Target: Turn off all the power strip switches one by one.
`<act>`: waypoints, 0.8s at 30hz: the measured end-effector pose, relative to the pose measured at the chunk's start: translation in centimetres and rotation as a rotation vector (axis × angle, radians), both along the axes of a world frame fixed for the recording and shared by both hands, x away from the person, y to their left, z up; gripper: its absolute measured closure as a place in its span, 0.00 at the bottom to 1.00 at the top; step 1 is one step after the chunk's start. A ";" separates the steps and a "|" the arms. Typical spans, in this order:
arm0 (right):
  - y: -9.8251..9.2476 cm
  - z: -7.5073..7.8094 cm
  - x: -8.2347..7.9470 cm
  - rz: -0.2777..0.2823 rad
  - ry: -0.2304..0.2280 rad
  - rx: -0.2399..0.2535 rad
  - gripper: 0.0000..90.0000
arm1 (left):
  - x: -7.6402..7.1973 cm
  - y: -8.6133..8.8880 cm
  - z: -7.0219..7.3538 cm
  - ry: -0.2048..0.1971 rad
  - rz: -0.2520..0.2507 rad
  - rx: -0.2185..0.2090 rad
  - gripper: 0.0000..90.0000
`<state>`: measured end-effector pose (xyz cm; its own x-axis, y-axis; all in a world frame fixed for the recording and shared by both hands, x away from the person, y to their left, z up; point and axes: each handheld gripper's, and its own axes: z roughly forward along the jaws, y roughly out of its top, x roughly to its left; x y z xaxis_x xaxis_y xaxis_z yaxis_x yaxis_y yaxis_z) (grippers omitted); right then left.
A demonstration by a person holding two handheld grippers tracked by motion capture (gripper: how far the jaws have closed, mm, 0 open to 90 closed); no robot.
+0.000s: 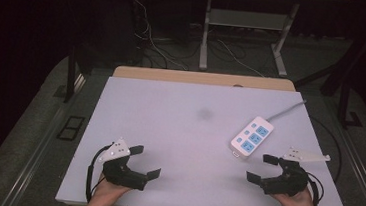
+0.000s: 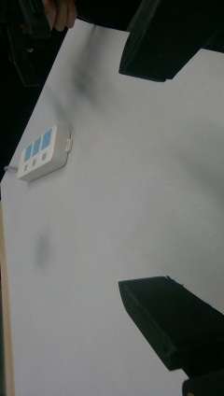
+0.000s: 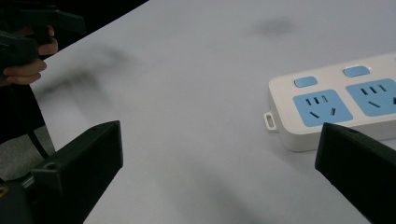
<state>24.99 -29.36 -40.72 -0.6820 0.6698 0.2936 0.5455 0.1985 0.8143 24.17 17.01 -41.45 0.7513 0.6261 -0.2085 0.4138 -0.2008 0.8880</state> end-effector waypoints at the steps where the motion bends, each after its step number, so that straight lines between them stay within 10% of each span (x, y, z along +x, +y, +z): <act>1: 0.0 0.0 0.0 0.002 0.000 0.001 0.01 | 0.0 0.0 0.0 0.001 -0.001 0.001 0.00; 24: 0.1 -0.2 -0.2 0.022 0.030 -0.026 0.01 | 0.4 0.1 -0.4 0.026 -0.013 0.017 0.00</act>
<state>24.79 -29.21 -40.93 -0.6876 0.6628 0.2964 0.5648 0.2318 0.7920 24.57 17.08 -41.80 0.7540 0.6200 -0.2168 0.4335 -0.2217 0.8735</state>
